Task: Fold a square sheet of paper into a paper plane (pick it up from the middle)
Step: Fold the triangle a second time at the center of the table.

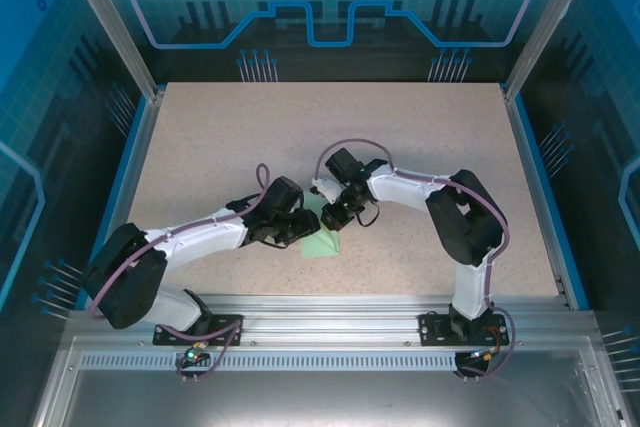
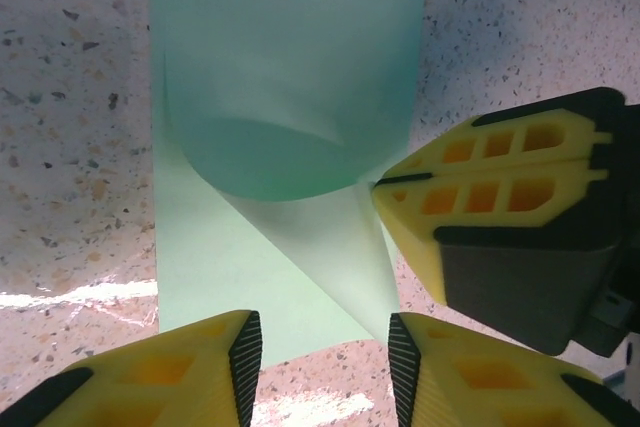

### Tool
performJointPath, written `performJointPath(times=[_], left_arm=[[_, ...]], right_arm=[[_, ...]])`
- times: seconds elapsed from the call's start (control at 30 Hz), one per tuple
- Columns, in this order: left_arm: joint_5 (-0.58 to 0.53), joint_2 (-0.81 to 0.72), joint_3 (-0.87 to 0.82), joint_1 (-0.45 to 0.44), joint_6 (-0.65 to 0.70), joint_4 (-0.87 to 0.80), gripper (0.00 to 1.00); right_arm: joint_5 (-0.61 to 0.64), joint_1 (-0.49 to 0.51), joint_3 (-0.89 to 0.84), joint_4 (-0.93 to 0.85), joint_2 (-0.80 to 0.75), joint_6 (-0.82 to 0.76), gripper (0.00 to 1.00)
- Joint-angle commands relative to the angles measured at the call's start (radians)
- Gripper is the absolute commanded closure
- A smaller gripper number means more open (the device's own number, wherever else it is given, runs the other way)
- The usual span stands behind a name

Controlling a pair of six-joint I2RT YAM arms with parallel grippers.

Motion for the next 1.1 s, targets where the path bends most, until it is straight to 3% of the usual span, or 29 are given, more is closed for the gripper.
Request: performJointPath(times=[0.0,1.07], left_arm=[[0.024,0.028,0.029,-0.011,-0.031,0.038,0.59],[0.017,0.145,0.097,-0.013,-0.067,0.074,0.69]], right_arm=[[-0.012,-0.029,0.013,-0.024,0.012,-0.013,0.97],[-0.004,-0.058,-0.053,0.042,-0.007,0.076,0.96]])
